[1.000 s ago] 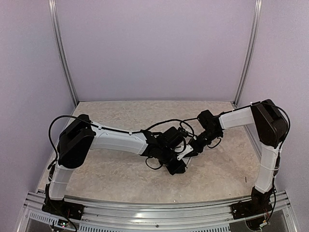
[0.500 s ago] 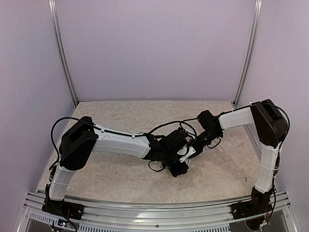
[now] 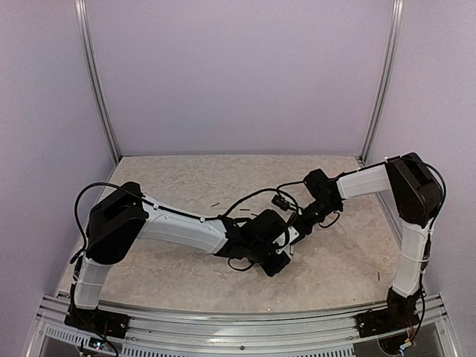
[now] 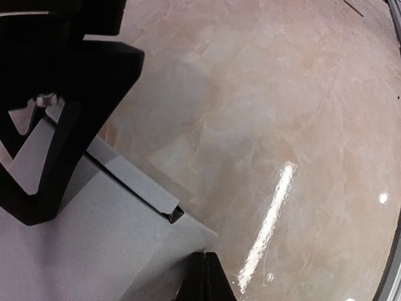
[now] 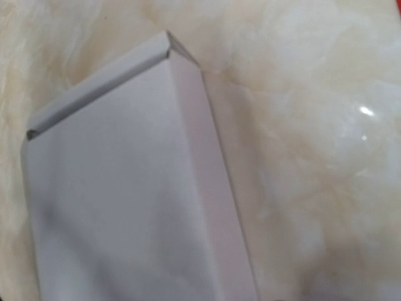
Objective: Fold the paper box
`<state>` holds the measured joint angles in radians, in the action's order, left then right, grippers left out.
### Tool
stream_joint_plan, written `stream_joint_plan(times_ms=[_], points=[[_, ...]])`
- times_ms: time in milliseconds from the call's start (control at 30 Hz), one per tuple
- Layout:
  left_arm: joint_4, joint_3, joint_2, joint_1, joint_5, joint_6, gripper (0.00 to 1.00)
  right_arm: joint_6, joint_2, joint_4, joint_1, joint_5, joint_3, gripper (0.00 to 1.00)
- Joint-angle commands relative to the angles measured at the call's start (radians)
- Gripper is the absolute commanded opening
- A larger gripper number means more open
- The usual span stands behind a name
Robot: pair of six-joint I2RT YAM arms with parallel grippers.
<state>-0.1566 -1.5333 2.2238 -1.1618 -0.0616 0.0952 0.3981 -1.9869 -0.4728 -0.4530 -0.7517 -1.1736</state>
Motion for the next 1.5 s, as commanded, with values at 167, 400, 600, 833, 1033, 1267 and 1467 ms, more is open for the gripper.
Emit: stream_joint_plan(times_ms=[167,400,600,833,1033,1267,1467], points=[[0.029,0.177,-0.227,0.017,0.122,-0.042,0.08,0.016,-0.063,-0.145,0.025,0.148,0.055,0.46],[0.071,0.328,-0.372,0.027,0.123,0.036,0.18,0.022,-0.020,-0.165,0.025,0.148,0.045,0.49],[-0.008,0.354,-0.366,0.057,0.122,0.111,0.25,0.045,0.057,-0.188,0.026,0.183,0.032,0.54],[-0.031,0.384,-0.358,0.090,0.033,0.229,0.33,0.091,0.079,-0.234,0.025,0.187,0.053,0.59],[0.011,0.331,-0.290,0.115,-0.055,0.246,0.35,0.101,0.085,-0.260,0.027,0.153,0.030,0.72],[0.033,0.282,-0.225,0.124,-0.126,0.227,0.35,0.105,0.099,-0.283,0.027,0.137,0.009,0.74],[0.024,0.242,-0.186,0.128,-0.111,0.197,0.34,0.104,0.100,-0.286,0.027,0.126,0.007,0.75]])
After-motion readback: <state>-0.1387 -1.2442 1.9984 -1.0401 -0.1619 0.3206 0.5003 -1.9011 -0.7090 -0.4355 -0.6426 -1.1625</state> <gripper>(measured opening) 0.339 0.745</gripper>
